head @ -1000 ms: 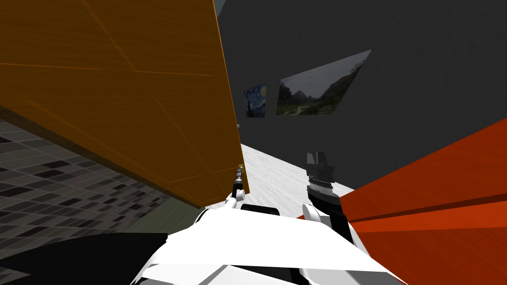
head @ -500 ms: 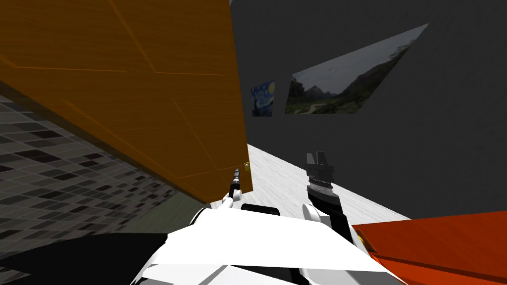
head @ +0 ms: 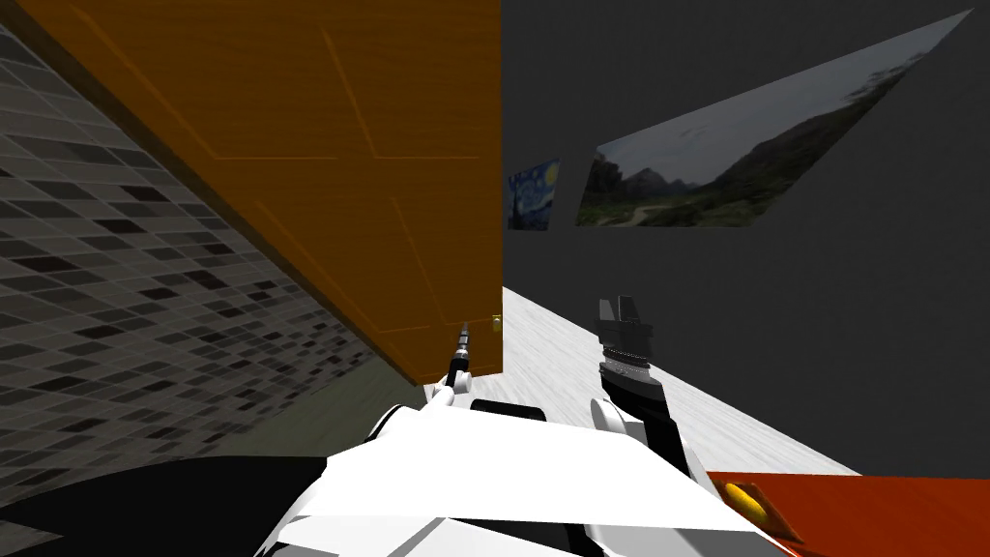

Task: Push the door open

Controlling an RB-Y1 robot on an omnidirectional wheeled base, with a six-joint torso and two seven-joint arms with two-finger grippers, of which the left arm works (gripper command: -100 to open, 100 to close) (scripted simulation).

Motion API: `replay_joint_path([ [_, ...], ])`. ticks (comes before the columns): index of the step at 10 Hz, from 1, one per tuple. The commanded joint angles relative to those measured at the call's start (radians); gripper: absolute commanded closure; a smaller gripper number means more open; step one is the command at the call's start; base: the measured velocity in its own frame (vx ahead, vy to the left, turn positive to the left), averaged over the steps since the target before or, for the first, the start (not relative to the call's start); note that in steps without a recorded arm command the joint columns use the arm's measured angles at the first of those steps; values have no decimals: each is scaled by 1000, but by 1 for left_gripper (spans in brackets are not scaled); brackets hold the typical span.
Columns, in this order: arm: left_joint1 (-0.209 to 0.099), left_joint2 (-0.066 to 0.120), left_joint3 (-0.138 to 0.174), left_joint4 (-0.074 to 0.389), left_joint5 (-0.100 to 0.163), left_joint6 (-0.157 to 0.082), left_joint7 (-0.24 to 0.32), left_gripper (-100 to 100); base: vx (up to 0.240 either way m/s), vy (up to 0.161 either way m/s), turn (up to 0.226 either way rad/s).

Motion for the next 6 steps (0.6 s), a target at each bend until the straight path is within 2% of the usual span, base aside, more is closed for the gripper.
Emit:
replay_joint_path([
  [1, 4, 1, -28, -5, 3, 1, 5, -100, -6, 35, 154],
  [4, 13, -12, -86, -20, 10, 7, 12, -100, -22, 13, 205],
  [6, 19, -30, -121, -30, 14, 11, 16, -100, -40, -32, 199],
])
